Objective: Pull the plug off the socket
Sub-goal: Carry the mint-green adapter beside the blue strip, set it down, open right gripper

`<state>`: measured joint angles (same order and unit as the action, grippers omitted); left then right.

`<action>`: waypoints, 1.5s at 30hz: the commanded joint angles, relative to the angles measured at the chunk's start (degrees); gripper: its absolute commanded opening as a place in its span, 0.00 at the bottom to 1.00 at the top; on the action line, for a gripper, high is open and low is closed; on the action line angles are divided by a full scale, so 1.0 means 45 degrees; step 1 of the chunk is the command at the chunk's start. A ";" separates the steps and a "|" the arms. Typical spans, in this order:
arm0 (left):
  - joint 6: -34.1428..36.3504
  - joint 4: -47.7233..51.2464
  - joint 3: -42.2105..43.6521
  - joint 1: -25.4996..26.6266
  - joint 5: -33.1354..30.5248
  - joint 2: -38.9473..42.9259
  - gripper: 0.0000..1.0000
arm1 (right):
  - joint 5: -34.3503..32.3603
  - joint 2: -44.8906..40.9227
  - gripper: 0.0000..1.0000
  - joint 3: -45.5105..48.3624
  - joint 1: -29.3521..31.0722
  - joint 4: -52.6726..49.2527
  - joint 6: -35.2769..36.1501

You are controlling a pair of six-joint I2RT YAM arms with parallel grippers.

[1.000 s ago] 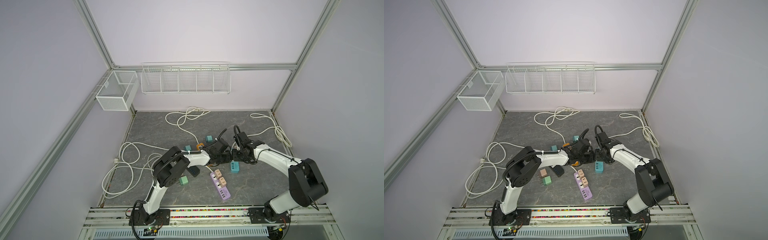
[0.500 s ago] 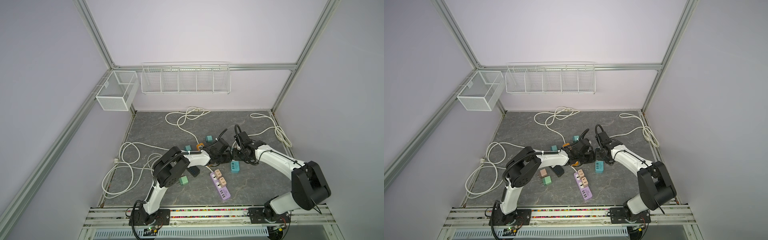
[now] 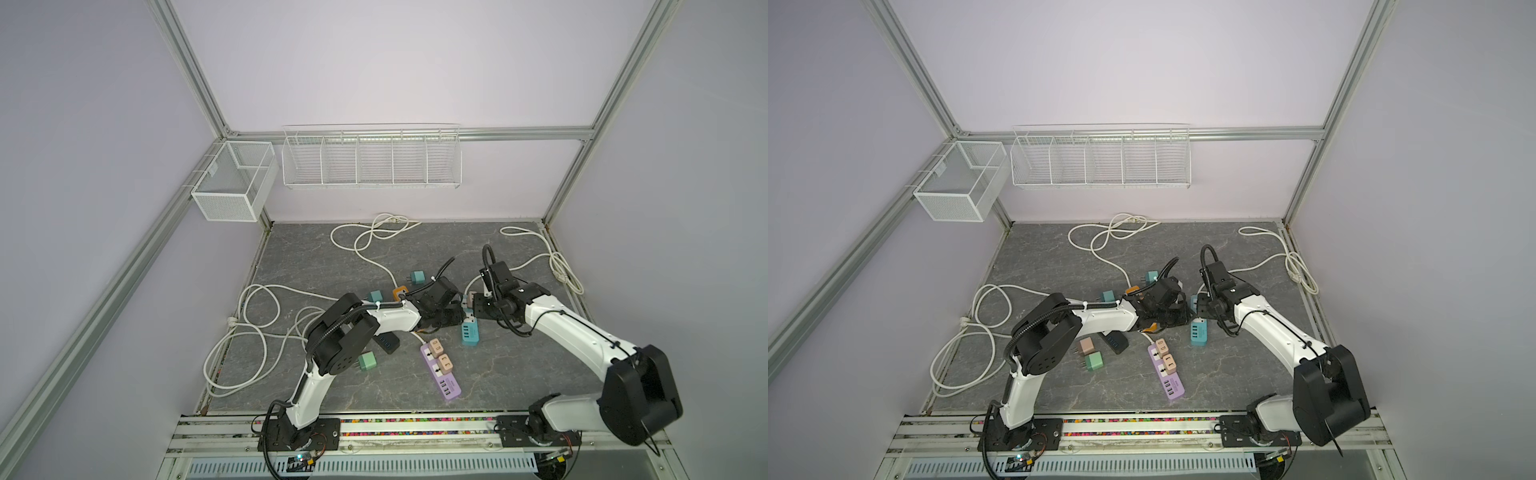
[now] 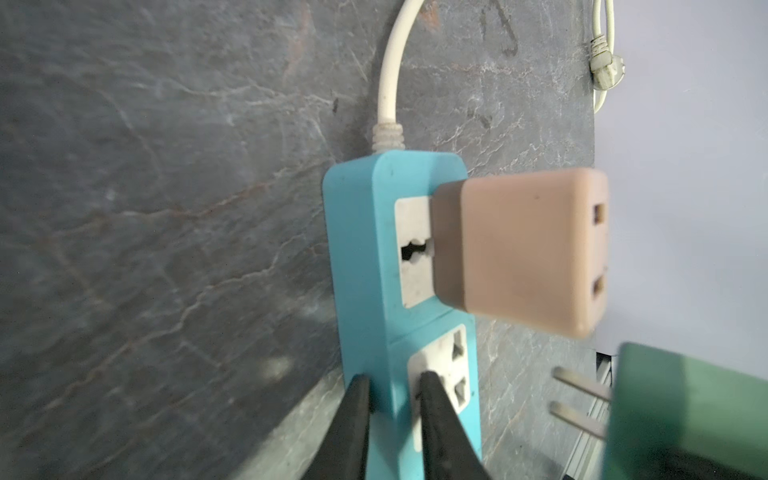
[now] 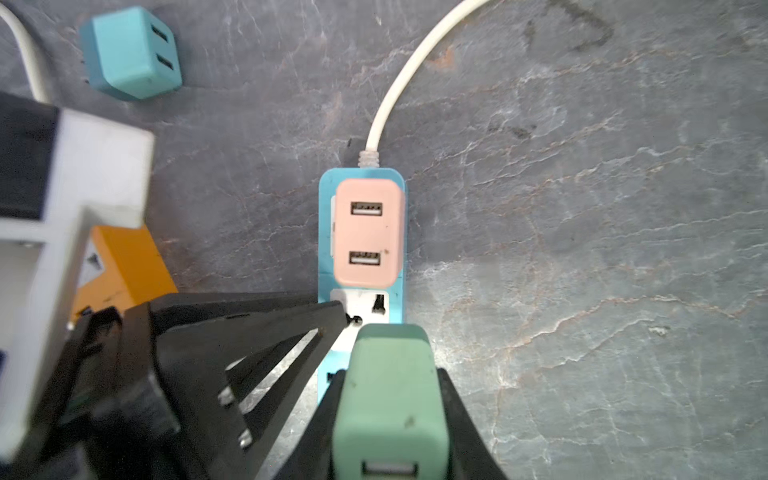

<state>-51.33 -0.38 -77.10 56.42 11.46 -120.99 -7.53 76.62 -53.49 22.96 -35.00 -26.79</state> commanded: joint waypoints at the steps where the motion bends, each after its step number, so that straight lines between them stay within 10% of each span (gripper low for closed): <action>1: 0.0384 0.1231 -0.0194 0.0027 -0.0643 0.0179 0.23 | 0.1040 -0.0664 0.21 0.0470 -0.0563 -0.0175 0.0015; 18: 0.0981 0.1667 0.0539 -0.0058 -0.0938 0.2777 0.29 | 0.5980 -0.3060 0.22 0.3787 -0.4755 0.1954 -0.0566; 45: 0.0685 0.0868 0.1882 -0.0129 -0.1600 0.3854 0.43 | 0.7415 -0.0565 0.25 0.5853 -0.6138 0.6028 -0.1547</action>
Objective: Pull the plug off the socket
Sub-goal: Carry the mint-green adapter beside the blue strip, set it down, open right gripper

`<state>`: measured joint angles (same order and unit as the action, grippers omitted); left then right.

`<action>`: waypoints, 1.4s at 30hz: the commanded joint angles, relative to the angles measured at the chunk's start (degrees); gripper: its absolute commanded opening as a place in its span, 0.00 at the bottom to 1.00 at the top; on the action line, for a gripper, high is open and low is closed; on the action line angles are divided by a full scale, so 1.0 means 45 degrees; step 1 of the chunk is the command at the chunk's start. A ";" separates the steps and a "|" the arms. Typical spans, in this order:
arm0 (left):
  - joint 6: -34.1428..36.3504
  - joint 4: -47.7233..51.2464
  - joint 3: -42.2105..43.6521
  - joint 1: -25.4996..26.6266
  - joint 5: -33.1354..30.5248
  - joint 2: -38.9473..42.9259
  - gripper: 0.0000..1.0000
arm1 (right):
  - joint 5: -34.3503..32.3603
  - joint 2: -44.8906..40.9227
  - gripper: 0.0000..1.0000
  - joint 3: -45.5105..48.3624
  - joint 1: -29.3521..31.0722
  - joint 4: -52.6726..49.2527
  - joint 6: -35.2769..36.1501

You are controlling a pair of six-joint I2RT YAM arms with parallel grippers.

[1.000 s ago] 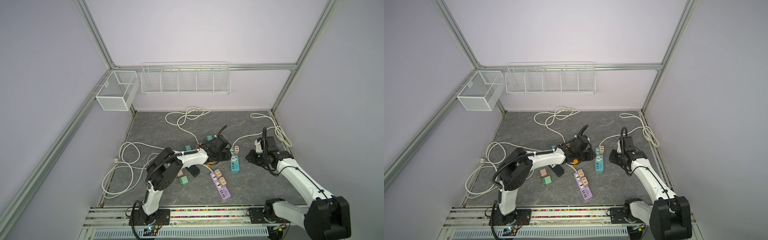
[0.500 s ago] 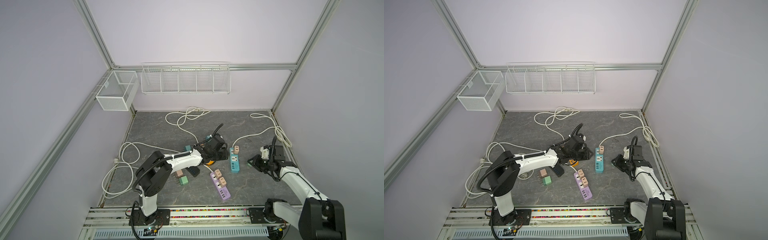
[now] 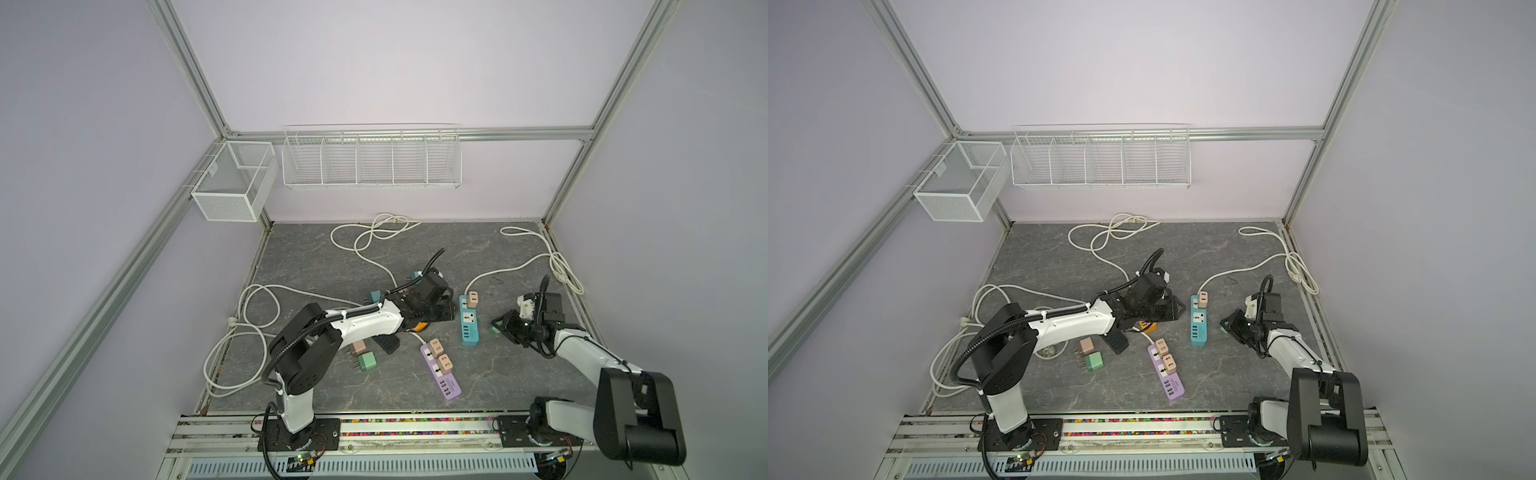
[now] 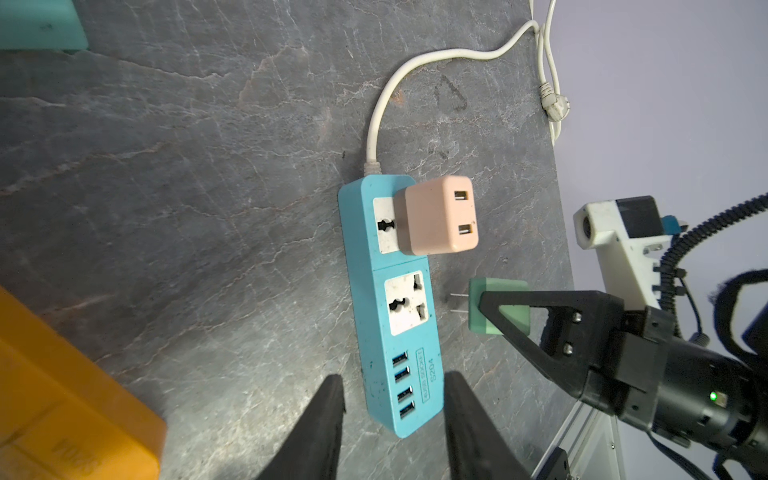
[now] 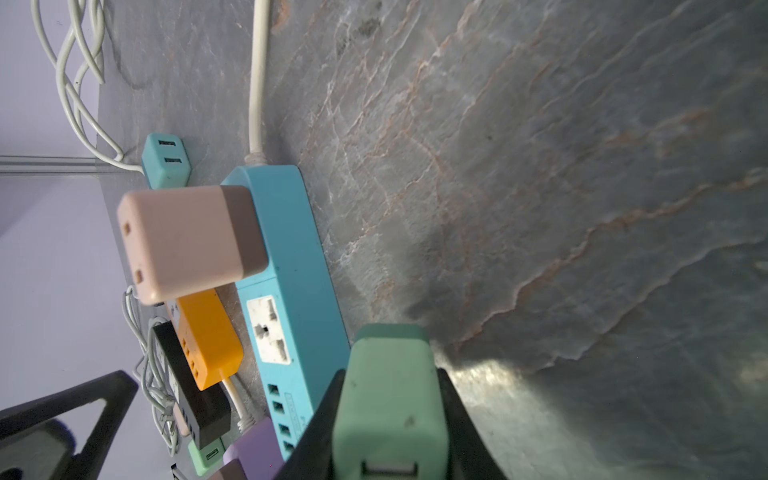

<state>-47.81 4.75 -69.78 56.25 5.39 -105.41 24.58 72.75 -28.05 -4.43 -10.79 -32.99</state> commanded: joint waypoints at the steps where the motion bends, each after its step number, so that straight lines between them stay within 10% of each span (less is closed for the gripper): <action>1: -0.0102 -0.0294 0.0252 -0.0096 -0.0260 0.0381 0.42 | 0.0266 0.0386 0.26 0.0180 -0.0052 0.0659 -0.0149; 42: -0.1070 -0.1487 -0.0331 -0.0213 0.0851 -0.0691 0.56 | -0.3395 -0.1489 0.81 -0.4299 0.1696 -0.6124 0.1802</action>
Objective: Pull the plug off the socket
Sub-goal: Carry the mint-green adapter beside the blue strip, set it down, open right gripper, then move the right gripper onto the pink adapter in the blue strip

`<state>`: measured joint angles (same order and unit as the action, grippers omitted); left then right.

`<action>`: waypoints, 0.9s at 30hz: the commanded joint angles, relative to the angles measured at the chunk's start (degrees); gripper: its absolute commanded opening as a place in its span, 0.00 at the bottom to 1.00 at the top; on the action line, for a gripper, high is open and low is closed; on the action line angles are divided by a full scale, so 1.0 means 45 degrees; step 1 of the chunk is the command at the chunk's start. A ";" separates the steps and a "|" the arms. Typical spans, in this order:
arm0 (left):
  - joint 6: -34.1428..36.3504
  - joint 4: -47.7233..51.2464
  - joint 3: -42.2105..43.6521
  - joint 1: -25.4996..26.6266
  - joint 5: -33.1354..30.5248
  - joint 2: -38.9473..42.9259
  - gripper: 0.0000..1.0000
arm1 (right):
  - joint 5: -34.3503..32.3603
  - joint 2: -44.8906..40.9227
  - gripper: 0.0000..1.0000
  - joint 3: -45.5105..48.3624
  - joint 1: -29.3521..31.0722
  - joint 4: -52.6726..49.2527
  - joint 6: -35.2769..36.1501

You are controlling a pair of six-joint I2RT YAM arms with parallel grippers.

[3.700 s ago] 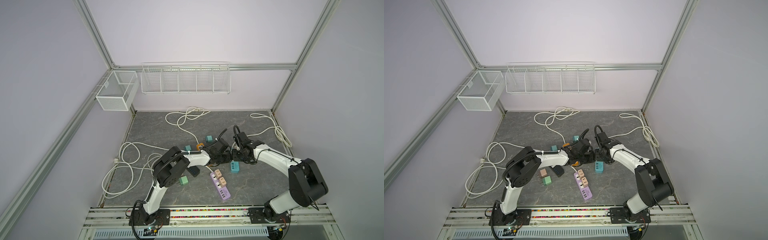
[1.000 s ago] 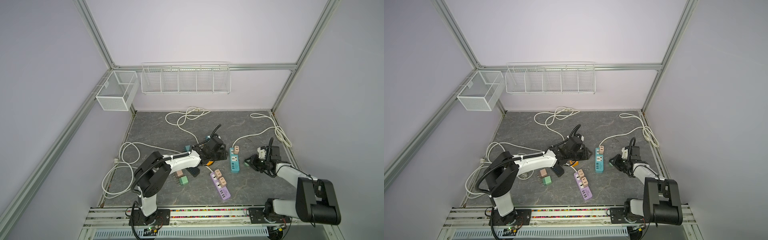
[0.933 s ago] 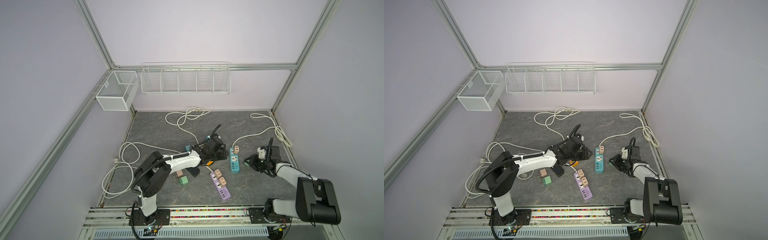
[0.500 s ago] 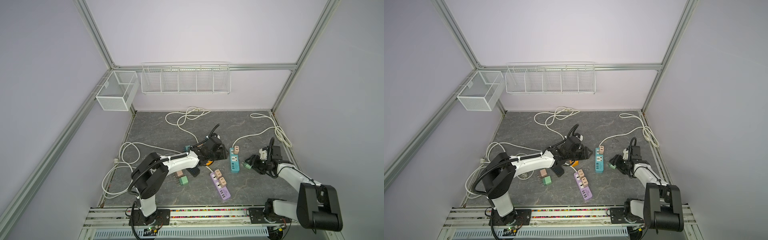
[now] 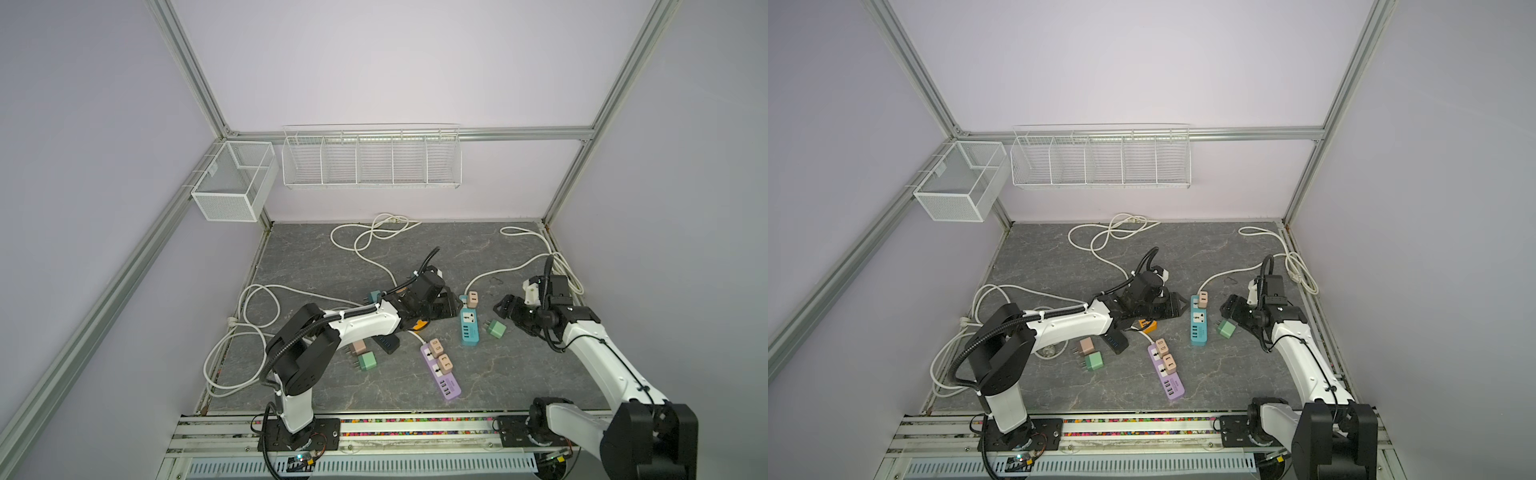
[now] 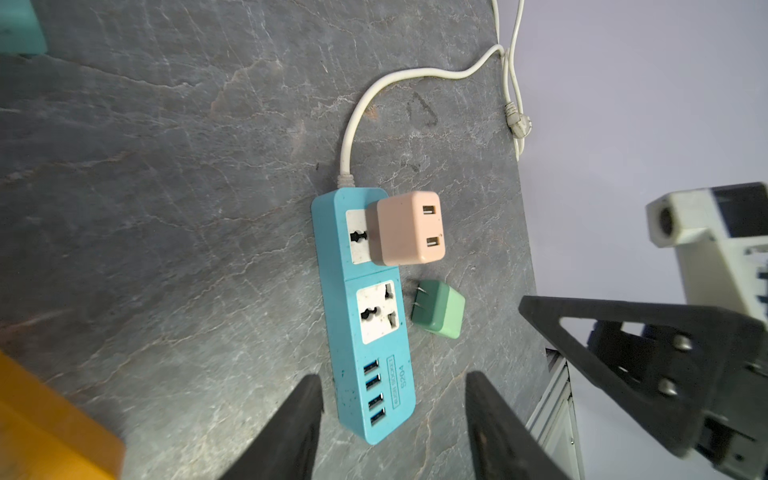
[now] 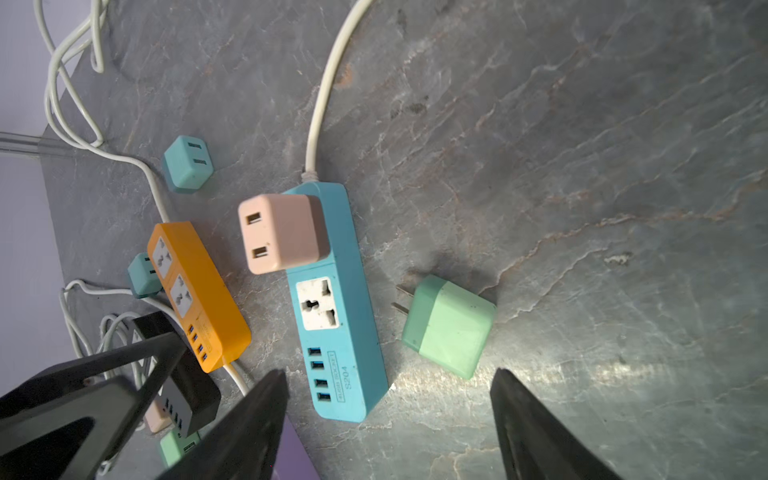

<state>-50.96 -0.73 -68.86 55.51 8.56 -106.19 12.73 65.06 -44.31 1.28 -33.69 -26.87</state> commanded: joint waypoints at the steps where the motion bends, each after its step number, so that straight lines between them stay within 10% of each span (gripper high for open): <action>1: -0.0422 -0.0267 -0.0696 -0.0049 0.0123 -0.0651 0.56 | -0.0980 0.0373 0.81 -0.0970 0.0614 -0.1116 0.0481; 27: -0.1642 -0.0635 -0.1960 -0.0123 -0.1099 -0.2903 0.50 | -0.2910 0.5959 0.74 -0.5373 0.3586 -0.1029 0.1120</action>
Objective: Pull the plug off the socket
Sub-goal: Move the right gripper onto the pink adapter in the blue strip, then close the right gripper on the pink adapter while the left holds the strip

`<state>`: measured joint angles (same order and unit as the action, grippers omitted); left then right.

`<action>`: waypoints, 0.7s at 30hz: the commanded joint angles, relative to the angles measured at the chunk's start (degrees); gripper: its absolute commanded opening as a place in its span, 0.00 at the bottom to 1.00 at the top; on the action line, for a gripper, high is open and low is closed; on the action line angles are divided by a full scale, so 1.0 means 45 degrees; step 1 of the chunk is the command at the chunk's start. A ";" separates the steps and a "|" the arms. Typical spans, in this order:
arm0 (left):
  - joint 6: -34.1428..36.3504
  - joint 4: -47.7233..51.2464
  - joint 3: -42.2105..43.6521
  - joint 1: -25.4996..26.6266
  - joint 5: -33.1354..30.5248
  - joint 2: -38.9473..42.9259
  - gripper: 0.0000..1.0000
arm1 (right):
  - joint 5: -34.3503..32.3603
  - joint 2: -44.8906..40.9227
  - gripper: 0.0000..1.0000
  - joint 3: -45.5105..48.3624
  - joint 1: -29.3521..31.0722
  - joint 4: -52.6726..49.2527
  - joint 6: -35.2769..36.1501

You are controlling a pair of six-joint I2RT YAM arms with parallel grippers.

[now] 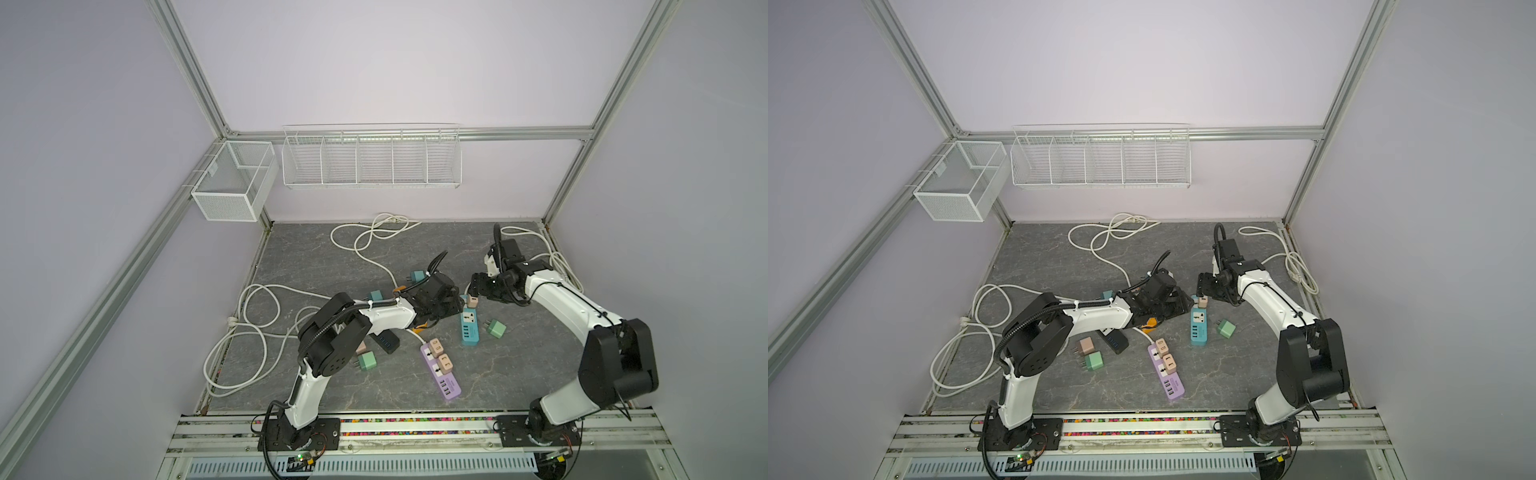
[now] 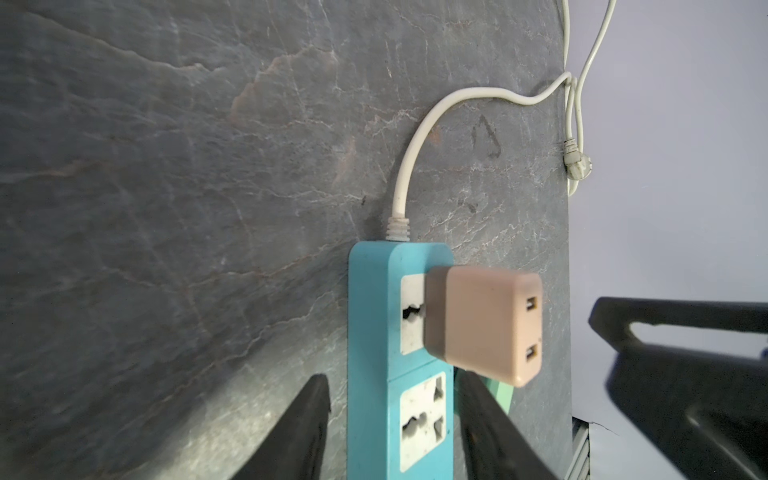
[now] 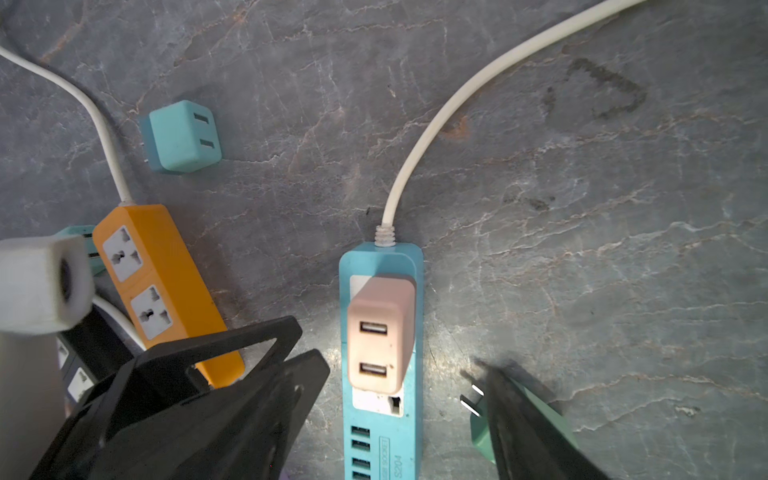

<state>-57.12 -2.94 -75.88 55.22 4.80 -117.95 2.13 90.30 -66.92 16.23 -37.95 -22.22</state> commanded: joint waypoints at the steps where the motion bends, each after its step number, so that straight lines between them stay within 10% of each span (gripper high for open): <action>1: -0.0275 -0.0167 -0.0385 -0.0064 -0.0265 -0.0344 0.50 | -0.0611 0.0445 0.73 -0.0381 0.0333 -0.0057 0.0074; 21: -0.0296 -0.0539 -0.0971 -0.0181 0.0412 -0.1529 0.41 | -0.1855 0.2020 0.57 -0.0369 0.1122 0.0224 0.0245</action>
<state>-58.04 -4.32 -79.09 54.65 6.04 -123.24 -4.73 97.84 -68.58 20.91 -37.41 -22.02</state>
